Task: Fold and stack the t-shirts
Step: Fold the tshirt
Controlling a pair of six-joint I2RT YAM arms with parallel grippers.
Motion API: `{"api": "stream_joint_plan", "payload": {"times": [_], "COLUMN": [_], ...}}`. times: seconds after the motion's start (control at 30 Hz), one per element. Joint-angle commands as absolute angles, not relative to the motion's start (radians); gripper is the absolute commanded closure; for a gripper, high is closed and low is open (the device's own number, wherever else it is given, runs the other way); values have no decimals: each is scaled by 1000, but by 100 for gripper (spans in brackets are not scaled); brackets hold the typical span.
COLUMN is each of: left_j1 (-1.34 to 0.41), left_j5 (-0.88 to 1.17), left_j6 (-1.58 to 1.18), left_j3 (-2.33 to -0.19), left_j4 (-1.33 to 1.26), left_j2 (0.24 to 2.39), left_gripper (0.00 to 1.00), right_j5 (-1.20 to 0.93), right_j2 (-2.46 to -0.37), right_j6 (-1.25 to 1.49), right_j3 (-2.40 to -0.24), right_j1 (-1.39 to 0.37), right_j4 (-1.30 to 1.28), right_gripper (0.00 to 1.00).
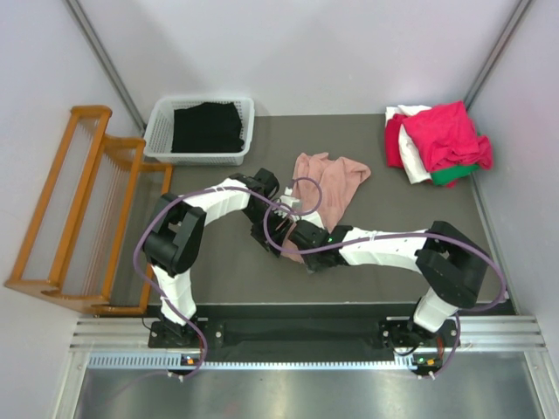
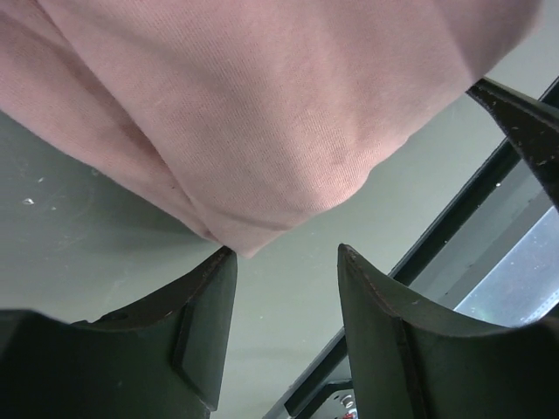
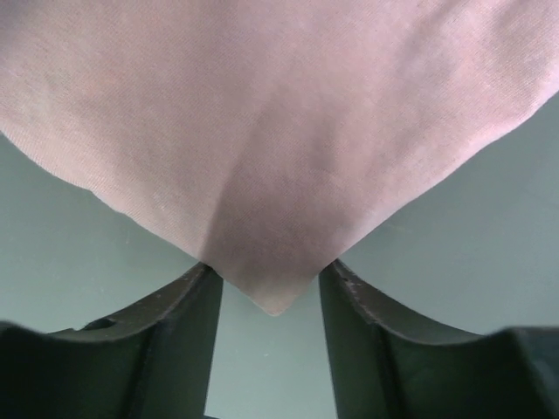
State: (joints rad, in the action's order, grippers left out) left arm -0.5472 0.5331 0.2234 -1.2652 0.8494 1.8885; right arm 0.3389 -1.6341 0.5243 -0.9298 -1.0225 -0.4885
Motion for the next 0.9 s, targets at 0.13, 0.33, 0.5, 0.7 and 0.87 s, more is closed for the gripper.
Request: {"api": "stream_joint_plan", "payload": {"times": [0.13,0.33,0.5,0.7,0.87], "left_j1": [-551,-534,-526,-525,-525], "left_j5": [471,400,388,385,379], "left_j6": [235,236,230,224,213], "left_j3": [-1236,-1187,-1196,-1230,-1204], "left_j4": [799,739,721,727,703], "left_j2": [1881,1891,1908,1893,1862], "left_gripper": [46,47,56,43,37], "right_j5": [342,334,324,301,291], "right_j2": [-1638,-1638,-1635,-1641,-1649], "right_j6": [531,537,540,545,543], "right_j3": [-922,-916,-910,-904,-904], "right_j1": [-1011,-1011,-1011,-1012,-1012], "right_j4": [-457,-460,-463,-453,-445], "right_gripper": [62,69,69,69,69]}}
